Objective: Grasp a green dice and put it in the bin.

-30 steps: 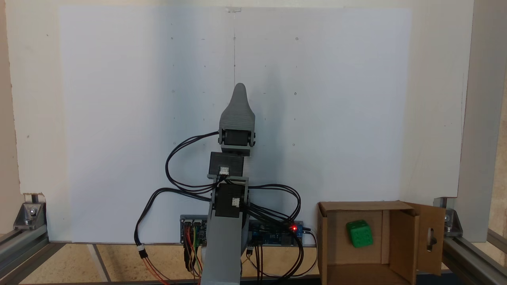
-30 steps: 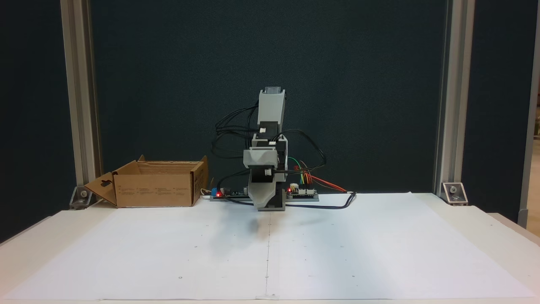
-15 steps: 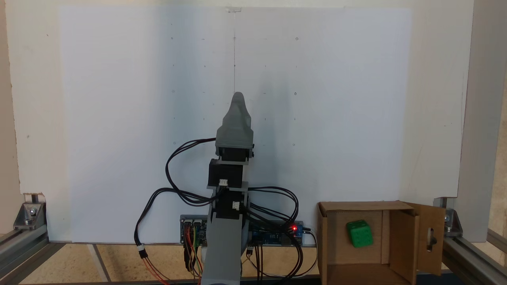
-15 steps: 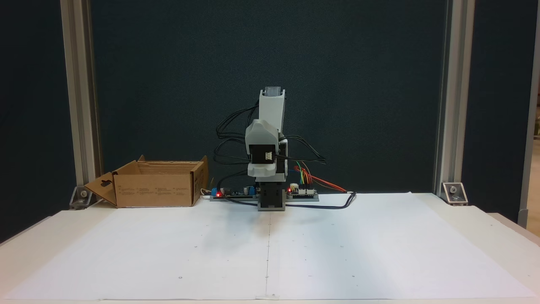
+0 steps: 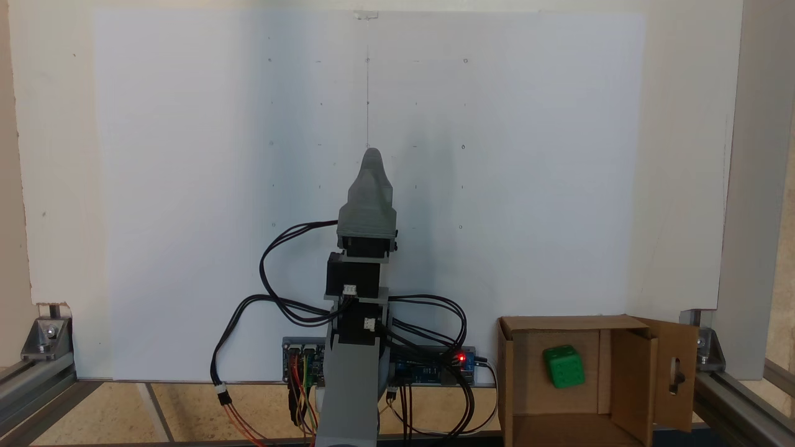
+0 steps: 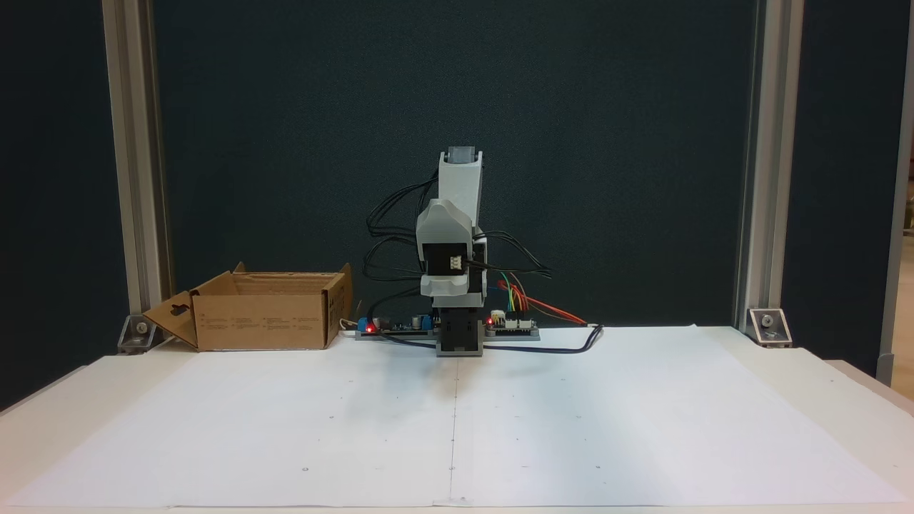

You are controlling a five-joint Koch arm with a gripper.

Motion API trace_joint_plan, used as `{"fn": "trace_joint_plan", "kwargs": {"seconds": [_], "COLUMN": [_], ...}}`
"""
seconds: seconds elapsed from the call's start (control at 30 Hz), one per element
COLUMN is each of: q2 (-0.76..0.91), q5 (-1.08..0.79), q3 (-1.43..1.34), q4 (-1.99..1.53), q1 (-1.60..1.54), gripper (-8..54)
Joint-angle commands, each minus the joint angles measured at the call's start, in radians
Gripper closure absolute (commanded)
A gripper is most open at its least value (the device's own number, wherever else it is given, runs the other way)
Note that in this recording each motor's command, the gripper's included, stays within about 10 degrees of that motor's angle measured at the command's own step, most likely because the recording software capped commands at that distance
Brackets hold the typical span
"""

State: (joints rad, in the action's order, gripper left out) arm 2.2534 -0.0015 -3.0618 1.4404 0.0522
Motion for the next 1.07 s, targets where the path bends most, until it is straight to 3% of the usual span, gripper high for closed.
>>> {"fn": "trace_joint_plan", "kwargs": {"seconds": [0.0, 1.03], "q2": [0.11, 0.107], "q5": [0.031, 0.029], "q3": [-0.018, -0.064], "q4": [0.055, -0.011], "q1": [-0.02, -0.034], "gripper": [1.1, 1.1]}}
